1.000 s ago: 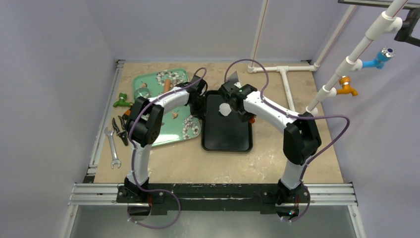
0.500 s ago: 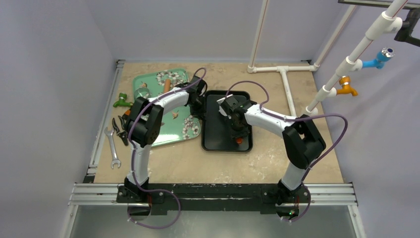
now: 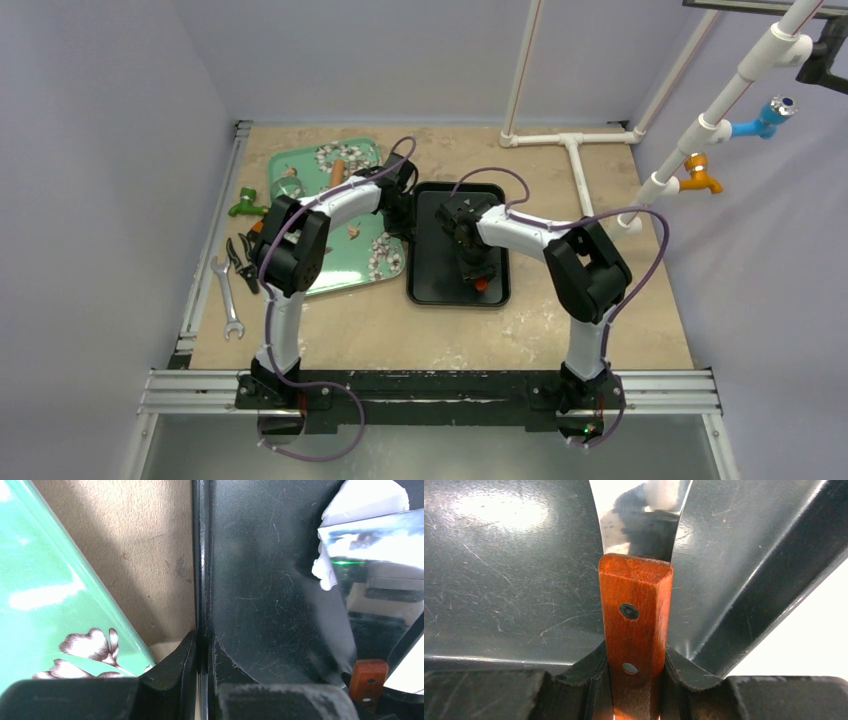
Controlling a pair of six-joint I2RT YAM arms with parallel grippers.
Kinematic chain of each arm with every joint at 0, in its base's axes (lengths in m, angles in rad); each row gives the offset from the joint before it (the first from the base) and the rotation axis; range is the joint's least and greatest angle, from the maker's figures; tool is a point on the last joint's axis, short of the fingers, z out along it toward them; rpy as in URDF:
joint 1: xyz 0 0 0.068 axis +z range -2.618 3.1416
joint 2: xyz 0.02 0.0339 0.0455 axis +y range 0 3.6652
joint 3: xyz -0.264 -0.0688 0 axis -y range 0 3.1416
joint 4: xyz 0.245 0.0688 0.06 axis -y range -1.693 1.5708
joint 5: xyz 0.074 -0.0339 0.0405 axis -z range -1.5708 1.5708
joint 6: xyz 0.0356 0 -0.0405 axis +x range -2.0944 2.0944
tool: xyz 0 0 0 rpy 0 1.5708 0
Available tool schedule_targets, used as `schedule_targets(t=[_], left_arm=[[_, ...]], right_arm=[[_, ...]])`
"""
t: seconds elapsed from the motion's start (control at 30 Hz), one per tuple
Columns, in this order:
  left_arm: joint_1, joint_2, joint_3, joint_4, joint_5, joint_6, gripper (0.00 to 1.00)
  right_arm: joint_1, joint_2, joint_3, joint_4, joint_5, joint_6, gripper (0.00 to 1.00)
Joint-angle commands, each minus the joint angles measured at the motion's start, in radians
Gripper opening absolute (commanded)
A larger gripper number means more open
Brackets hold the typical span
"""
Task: Roll out the dumpling wrappers from the dough
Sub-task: Place the dumpling wrapper on the plate.
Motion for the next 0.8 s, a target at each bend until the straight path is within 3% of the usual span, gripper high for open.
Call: schedule_targets(t=[0.0,0.3,0.53,0.77], left_arm=[[0.000,-0.010,-0.008,-0.048,0.016,0.001,0.00],[0.002,-0.008,0.000,-0.056,0.011,0.002,0.00],[0.003,-0.011,0.014,-0.049,0.032,0.031,0.00],[0.009,-0.032,0.064,-0.098,0.050,0.063,0.46]], right_arm=[[0.034,0.038,0.074,-0.064,0.020,0.003,0.00],[0.034,0.090,0.151,-0.146,-0.033,0.021,0.00],[0.040,0.017,0.270,-0.107,-0.097,-0.016,0.00],[0.049,-0.028,0.396,-0.092,-0.149,-0.018,0.00]])
